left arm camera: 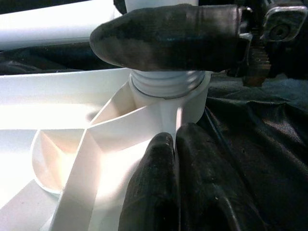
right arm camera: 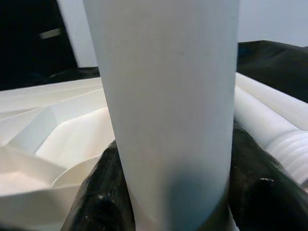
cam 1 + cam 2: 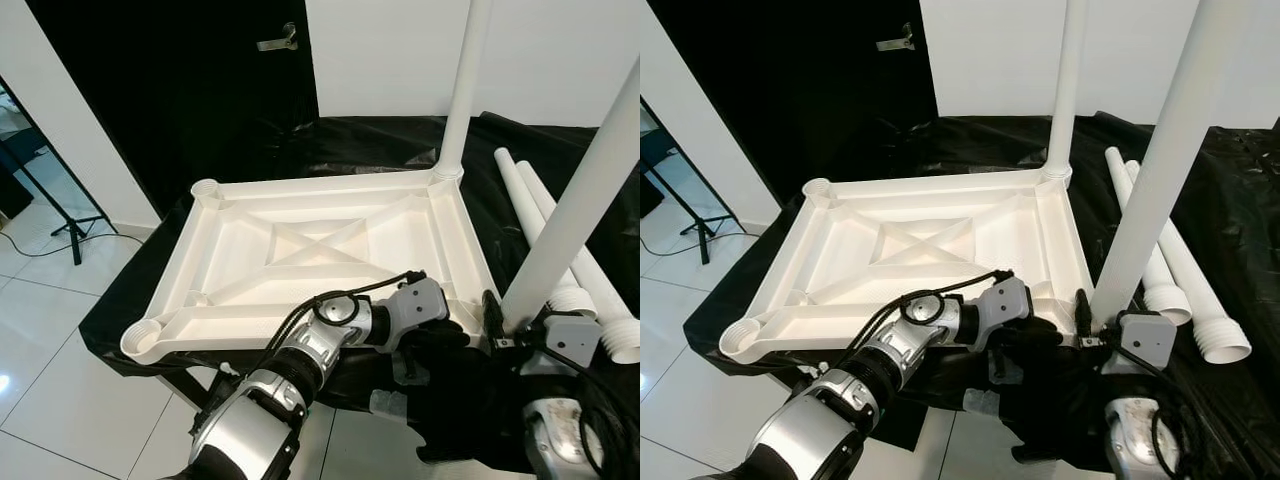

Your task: Building children table

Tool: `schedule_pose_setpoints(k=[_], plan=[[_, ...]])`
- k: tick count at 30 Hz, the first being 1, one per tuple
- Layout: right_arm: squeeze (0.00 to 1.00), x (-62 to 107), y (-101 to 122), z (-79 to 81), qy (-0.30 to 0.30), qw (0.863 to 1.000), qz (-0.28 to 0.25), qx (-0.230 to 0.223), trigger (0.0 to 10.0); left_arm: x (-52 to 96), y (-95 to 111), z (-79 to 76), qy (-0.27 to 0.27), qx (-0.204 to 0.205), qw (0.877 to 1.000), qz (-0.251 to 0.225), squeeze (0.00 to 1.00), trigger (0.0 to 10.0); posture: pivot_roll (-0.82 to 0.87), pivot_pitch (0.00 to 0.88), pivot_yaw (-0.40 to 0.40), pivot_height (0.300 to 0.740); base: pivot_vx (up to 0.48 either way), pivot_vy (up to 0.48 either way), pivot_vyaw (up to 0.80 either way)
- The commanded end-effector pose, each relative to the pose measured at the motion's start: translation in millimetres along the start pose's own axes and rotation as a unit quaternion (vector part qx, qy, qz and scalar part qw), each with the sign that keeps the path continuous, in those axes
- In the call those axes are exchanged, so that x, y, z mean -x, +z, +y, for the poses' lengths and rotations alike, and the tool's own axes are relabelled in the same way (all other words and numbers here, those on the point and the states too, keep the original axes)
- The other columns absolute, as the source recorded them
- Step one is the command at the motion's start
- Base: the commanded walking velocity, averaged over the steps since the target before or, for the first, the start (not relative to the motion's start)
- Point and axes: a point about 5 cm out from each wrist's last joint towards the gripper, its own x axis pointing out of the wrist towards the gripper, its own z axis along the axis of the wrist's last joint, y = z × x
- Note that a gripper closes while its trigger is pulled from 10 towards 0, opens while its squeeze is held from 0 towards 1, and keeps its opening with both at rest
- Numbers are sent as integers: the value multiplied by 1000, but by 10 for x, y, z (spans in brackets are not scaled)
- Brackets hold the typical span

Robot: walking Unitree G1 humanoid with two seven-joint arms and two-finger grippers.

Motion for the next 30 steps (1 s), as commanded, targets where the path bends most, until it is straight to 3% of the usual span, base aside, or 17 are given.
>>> schedule_pose_setpoints(k=[1,6,7,9,10,11,12,17,18,19,22,25,30], plan=[[0,52,-132,-225,-73,996,38,19,0,52,-554,-247,12,99,990,98,0,10000,32,0,91,740,0,0,0],[0,30,-105,-205,-69,997,27,27,0,59,-563,-247,13,99,990,100,0,10000,36,0,87,740,0,0,0],[0,28,-110,-189,-54,998,30,30,4078,59,-558,-242,15,99,990,99,0,10000,36,0,83,740,0,0,0],[0,28,-110,-189,-54,998,30,30,4078,59,-558,-242,15,99,990,99,0,10000,36,0,83,740,0,0,0],[0,28,-101,-119,0,999,31,36,10000,51,-569,-261,15,102,990,98,0,10000,30,0,83,740,0,0,0],[0,28,-101,-119,0,999,31,36,10000,51,-569,-261,15,102,990,98,0,10000,30,0,83,740,0,0,0],[1000,21,-81,-103,26,999,25,37,10000,45,-577,-278,13,102,990,99,0,10000,25,0,84,740,0,0,0],[1000,-84,60,-171,75,995,-20,62,10000,26,-565,-281,11,102,990,99,0,10000,20,0,80,740,0,0,0],[769,-115,89,-208,82,994,-27,70,10000,23,-555,-271,13,101,990,97,0,10000,20,0,80,740,0,0,0],[0,-153,110,-276,87,992,-29,81,10000,20,-544,-260,15,101,990,96,0,10000,20,0,77,740,0,0,0],[0,-164,103,-340,99,991,-21,89,10000,18,-544,-260,16,102,990,95,0,10000,18,0,77,740,0,0,0],[0,-95,17,-350,167,981,17,94,10000,19,-550,-266,15,102,990,96,0,10000,12,0,76,740,0,0,0],[0,-11,-66,-346,213,972,42,92,10000,16,-546,-263,15,102,990,96,0,10000,9,0,75,740,0,0,0]])
